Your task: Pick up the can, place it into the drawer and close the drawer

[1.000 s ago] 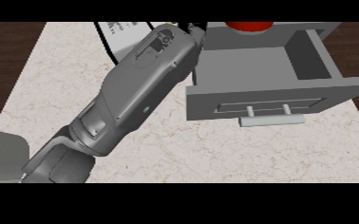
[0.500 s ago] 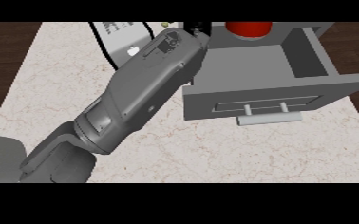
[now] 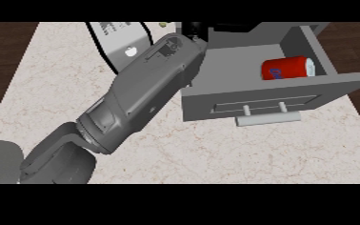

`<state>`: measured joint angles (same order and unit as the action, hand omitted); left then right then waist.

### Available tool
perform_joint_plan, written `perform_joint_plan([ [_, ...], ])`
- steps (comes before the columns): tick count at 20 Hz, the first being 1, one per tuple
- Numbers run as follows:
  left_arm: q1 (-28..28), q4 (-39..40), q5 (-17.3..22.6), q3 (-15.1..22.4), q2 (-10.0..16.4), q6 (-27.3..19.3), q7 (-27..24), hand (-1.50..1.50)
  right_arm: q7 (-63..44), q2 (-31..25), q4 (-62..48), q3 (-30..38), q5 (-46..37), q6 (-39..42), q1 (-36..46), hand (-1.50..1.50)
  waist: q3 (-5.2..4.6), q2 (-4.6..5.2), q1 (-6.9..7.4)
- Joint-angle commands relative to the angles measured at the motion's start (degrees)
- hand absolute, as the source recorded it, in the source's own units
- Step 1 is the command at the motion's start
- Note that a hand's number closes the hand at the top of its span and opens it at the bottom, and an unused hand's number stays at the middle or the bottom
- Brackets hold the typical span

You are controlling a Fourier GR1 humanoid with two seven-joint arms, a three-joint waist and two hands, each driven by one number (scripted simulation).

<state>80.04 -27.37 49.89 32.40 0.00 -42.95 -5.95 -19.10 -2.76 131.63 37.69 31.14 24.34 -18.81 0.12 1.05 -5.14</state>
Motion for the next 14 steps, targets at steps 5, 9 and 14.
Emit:
perform_joint_plan([
  [5, -0.83, 1.21, 4.04, 2.36, 0.00, -1.09, -2.96, -1.50, 0.41, 0.50, -0.78, -0.34, -1.00, 0.98, 0.10, -1.50, -0.01, 0.17, -0.07],
  [9, -1.23, 0.58, 5.96, 3.20, 0.00, -2.92, -4.44, -1.50, 0.69, -0.51, -1.81, 0.71, 0.20, 1.15, 0.73, -1.50, 0.00, 0.02, -0.12],
  [14, 0.20, 2.32, 7.44, 1.74, 0.00, -0.79, -5.85, -1.50, 6.46, -1.02, 3.58, 1.48, -7.43, 3.17, 2.41, -1.50, -0.02, 0.24, 0.03],
])
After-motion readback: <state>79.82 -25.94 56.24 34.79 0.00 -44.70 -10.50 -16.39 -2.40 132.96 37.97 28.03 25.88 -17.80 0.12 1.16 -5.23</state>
